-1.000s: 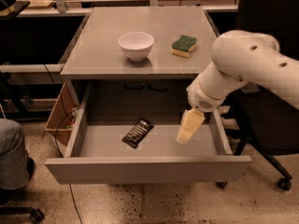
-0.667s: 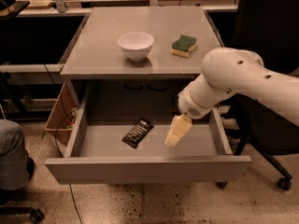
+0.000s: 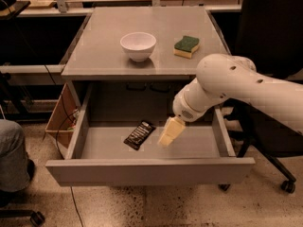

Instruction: Pick rxbar chocolate from top drawer and place on counter

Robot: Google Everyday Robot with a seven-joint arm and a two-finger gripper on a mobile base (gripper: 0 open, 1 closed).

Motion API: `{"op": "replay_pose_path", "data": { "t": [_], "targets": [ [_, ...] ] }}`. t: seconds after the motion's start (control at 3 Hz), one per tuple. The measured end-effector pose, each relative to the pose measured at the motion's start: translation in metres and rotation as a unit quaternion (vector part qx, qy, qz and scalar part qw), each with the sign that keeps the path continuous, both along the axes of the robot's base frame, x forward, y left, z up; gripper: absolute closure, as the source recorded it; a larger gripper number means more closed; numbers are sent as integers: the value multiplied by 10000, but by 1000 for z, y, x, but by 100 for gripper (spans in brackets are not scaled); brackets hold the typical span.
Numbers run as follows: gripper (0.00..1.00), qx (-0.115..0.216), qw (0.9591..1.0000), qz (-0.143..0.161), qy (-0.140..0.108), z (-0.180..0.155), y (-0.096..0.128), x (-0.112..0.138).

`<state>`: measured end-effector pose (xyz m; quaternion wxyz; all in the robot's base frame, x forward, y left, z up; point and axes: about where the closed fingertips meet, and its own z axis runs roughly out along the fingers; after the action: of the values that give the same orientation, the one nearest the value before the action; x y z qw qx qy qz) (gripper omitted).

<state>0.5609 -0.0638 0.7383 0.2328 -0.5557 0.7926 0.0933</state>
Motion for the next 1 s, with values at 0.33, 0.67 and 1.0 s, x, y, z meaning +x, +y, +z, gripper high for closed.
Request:
{"op": "replay_pose_path", "data": {
  "t": [0.33, 0.67, 1.0],
  "targets": [
    [0, 492, 9986, -182, 76, -29, 44, 28],
    [0, 757, 9966, -301, 118, -48, 69, 47],
    [0, 935, 9940, -484, 278, -80, 91, 58]
  ]
}}
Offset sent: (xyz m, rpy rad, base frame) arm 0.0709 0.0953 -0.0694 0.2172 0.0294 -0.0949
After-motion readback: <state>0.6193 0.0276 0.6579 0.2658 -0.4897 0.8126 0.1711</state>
